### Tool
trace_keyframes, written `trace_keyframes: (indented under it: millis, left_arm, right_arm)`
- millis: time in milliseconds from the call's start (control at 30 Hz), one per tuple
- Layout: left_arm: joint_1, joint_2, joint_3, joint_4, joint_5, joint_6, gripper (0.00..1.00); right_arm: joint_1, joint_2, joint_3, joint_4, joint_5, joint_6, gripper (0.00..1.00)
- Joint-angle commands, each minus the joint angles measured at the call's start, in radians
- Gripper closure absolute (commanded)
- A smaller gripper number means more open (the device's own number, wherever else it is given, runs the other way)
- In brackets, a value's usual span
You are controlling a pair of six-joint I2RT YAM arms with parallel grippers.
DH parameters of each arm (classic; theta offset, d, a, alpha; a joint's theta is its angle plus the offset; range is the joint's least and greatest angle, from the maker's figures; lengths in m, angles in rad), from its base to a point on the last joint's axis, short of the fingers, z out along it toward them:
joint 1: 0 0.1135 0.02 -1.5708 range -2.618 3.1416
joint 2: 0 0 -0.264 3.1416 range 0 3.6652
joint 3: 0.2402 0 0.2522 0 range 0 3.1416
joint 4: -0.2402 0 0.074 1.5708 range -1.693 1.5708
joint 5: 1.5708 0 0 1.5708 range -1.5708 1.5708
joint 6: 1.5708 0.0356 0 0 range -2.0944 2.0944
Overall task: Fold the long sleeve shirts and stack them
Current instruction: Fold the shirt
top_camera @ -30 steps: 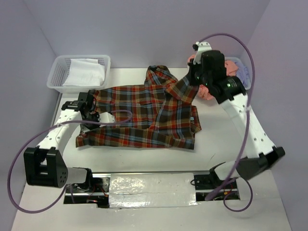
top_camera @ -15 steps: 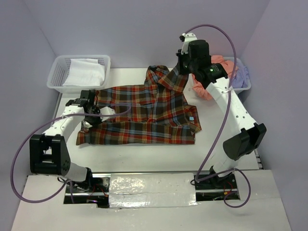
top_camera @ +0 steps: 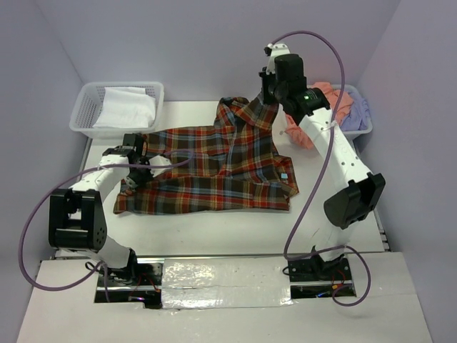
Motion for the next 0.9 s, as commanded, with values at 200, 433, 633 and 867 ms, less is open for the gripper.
trace_keyframes:
  millis: [200,433,633,867]
  left_arm:
    - [0.011,0.017,0.004,0.040,-0.066,-0.118,0.65]
    - [0.021,0.025,0.038,0.069,-0.100,-0.196,0.01]
    - [0.158,0.026,0.208,0.016,-0.137,-0.288,0.01]
    - [0.241,0.012,0.221,-0.172,0.067,-0.354,0.01]
  right_arm:
    - [0.003,0.086,0.103,0.084,0.001,-0.010,0.98]
    - [0.005,0.131,0.112,0.059,0.019,0.005,0.28]
    - [0.015,0.144,0.250,-0.043,-0.004,-0.010,0.15]
    - [0.021,-0.102,-0.107,-0.202,-0.027,0.115,0.19]
